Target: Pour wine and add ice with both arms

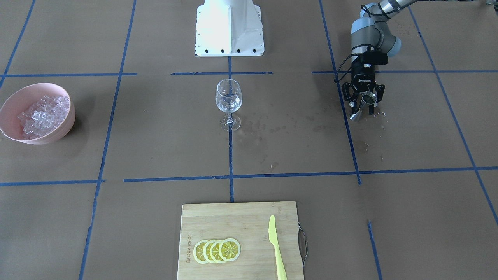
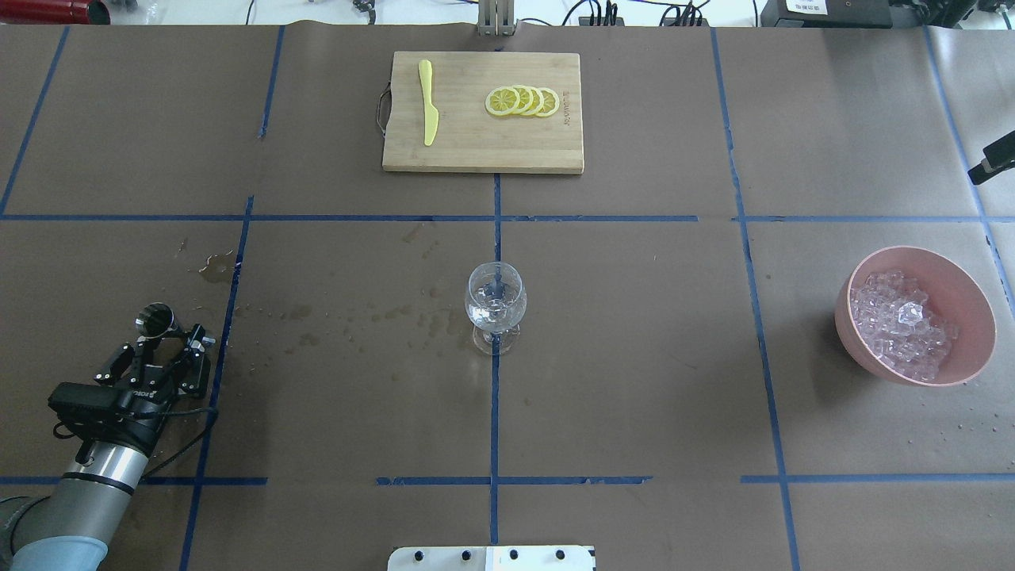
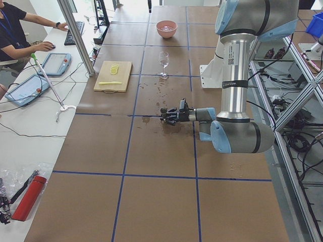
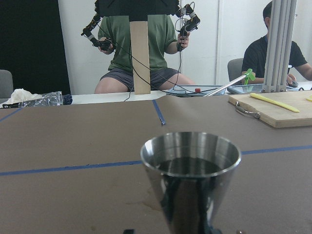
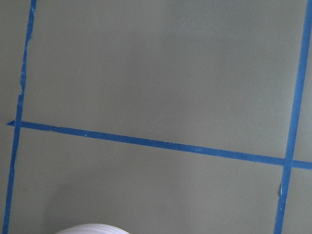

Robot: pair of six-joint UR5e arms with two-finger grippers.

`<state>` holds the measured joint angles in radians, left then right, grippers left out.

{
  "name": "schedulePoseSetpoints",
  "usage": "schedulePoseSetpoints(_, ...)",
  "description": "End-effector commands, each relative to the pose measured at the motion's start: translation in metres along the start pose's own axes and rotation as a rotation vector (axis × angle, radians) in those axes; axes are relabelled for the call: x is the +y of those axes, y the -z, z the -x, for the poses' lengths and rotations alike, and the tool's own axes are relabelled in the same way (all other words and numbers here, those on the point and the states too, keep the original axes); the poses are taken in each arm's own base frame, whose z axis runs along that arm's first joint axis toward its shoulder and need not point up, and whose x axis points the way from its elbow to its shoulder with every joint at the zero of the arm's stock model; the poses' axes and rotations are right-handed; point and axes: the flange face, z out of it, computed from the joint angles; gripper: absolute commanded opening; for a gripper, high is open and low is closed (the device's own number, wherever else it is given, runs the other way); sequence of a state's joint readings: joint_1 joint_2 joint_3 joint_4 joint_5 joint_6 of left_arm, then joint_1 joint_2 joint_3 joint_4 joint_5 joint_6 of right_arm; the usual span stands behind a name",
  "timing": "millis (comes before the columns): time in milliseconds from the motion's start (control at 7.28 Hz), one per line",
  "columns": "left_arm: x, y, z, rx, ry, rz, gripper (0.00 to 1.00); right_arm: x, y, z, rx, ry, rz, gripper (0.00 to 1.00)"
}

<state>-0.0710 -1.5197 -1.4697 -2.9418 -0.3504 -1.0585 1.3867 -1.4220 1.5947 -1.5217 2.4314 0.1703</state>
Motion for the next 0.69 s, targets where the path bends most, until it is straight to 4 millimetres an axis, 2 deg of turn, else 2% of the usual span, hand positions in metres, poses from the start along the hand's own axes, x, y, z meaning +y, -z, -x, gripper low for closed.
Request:
schedulePoseSetpoints(0,-0.005,-0.001,-0.002,0.004,0.006,-0.006,0.0,0.0,-0.001,-0.001,0.0,-0.002,0.002,1.0)
schedulePoseSetpoints(137,-0.008,-0.001,-0.001,0.005,0.019,-0.012,0.0,0.0,-0.001,-0.001,0.0,-0.002,0.002,1.0)
schedulePoseSetpoints(275,-0.022,-0.003,-0.008,0.008,0.05,-0.025,0.0,0.0,0.001,0.001,0.0,0.0,-0.001,1.0)
schedulePoseSetpoints(412,-0.052,0.0,-0.031,0.03,0.079,-0.041,0.0,-0.001,0.003,0.003,-0.001,0.005,-0.005,1.0)
schedulePoseSetpoints(550,-0.092,0.0,-0.073,0.078,0.072,-0.056,0.0,-0.001,0.005,0.006,-0.002,0.009,-0.009,1.0)
